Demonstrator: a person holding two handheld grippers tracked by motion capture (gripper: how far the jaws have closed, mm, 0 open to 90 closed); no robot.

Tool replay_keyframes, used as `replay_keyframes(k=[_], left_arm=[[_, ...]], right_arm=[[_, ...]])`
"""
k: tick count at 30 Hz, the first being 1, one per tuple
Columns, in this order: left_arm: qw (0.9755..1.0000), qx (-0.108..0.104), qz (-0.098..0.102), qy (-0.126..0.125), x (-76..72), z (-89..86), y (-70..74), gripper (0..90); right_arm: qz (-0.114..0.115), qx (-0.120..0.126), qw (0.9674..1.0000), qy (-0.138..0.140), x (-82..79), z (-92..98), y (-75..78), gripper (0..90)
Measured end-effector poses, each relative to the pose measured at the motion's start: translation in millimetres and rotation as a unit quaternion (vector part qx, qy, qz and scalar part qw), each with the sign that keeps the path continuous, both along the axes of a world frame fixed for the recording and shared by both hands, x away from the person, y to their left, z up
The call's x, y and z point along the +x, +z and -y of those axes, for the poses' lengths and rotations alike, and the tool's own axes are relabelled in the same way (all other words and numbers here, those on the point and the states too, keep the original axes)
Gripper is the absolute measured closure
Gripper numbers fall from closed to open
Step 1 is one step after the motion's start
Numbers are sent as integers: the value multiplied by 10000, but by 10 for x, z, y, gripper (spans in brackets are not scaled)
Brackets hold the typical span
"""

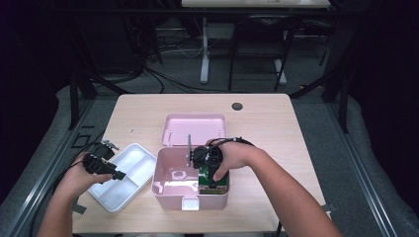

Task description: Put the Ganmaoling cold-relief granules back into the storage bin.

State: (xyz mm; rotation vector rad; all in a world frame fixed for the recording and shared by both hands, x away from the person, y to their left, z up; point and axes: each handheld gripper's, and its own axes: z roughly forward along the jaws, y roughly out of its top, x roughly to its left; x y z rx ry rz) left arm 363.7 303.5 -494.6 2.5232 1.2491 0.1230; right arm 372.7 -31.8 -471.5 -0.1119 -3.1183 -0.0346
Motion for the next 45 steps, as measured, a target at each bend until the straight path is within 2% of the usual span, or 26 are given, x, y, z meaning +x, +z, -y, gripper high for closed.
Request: replay_keyframes(k=[19,20,21,24,31,38,41,45], left_arm=[[10000,6,-12,60,-22,-32,-11,450],[10000,9,-15,42,-21,-27,-14,450],[10000,9,-15,42,-21,-27,-14,450],[10000,14,-21,35,-18,-25,-15,450],[10000,9,-9,38,-20,-26,-10,450],[10000,7,-13,46,-22,-28,-13,449],[10000,6,-12,48,-23,-30,-14,449],[10000,5,-8,49,-24,-28,-11,450]], right_arm=[[-64,-41,10000,-41,21,-6,-35,154],[-85,-74,9999,-28,19,-6,-38,200],[-85,-74,9999,-28,19,-6,-38,200],[-46,12,9999,-110,30,7,-2,207],[-37,-18,10000,-81,6,0,25,210],[15,-7,10000,-44,-10,12,127,217],[6,78,9999,-99,-17,28,157,221],[47,31,10000,-76,-31,51,199,223]])
